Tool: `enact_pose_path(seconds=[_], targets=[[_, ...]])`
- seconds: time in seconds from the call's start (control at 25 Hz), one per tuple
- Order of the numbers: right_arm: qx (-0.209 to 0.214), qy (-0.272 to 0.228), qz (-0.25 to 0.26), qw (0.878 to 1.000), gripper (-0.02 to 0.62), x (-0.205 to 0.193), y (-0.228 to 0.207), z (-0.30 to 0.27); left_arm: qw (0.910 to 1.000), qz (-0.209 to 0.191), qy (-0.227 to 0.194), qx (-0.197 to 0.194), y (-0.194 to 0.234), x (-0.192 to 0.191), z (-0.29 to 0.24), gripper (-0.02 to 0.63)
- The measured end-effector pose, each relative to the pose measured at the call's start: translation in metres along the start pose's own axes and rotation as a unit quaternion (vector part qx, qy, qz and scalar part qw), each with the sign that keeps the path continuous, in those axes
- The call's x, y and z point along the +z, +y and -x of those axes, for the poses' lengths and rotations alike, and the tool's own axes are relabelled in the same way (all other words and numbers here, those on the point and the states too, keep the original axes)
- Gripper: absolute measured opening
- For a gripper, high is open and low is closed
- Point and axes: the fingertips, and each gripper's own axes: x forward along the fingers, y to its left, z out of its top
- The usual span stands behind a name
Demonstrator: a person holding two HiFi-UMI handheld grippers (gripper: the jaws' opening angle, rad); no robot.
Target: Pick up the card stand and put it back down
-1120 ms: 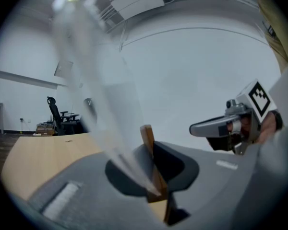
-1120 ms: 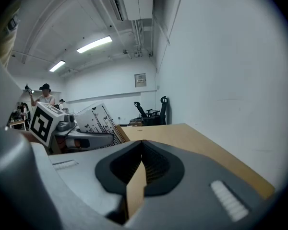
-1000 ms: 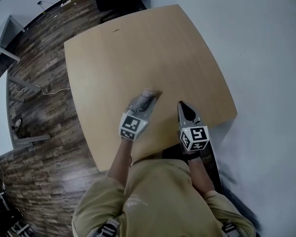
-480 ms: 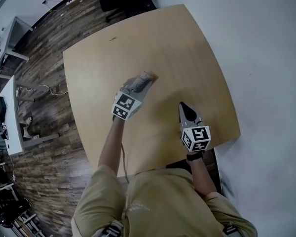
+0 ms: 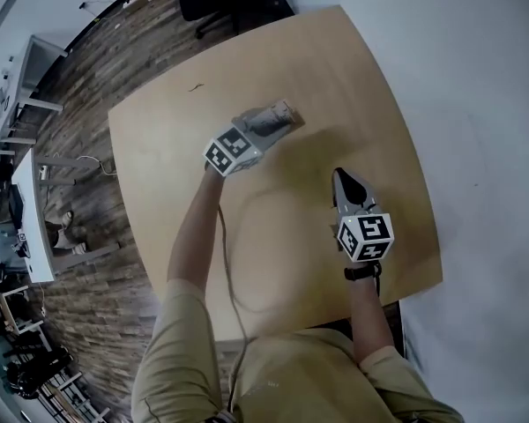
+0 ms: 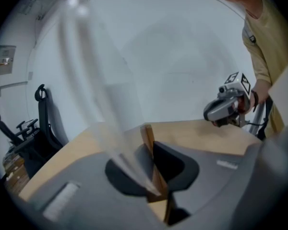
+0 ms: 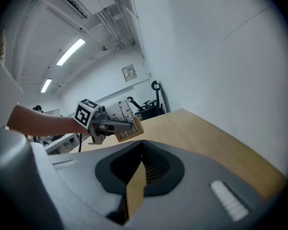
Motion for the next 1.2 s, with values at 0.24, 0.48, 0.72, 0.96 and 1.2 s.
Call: enact_pose_path(seconds=[0.24,0.48,0.72,0.96,1.2], targets=[[0.001,0.004,-0.019,1.000,0.005,-0.015,-0.016,-0.024,0.9977,-0.036,0.019,-0.054,-0.013,-0.022,-0.058,0.041],[0.001,0.007,-0.007,1.000,0.005,-0.028,-0.028,-0.021,0.9932,-0.060,0.026,-0.096,-0.036,-0.045,-0.091,0.041],[0.000,0.001,-0.009,1.000,0.005,-0.037,-0.028,-0.011,0.9924,-0.058,0.026,-0.106,-0.045,-0.055,-0.100,0.078],[-0.025,-0.018,-0.013,0.999,0.005,-0.026,-0.029,0.011,0.9992,0.037,0.012,-0.004,-0.025,-0.053,-0.069,0.402],[-0.061,-0.031,-0.017,0.997,0.005,-0.009,-0.007,0.060,0.9702,0.169,-0.055,0.165,-0.052,-0.052,0.026,0.421]])
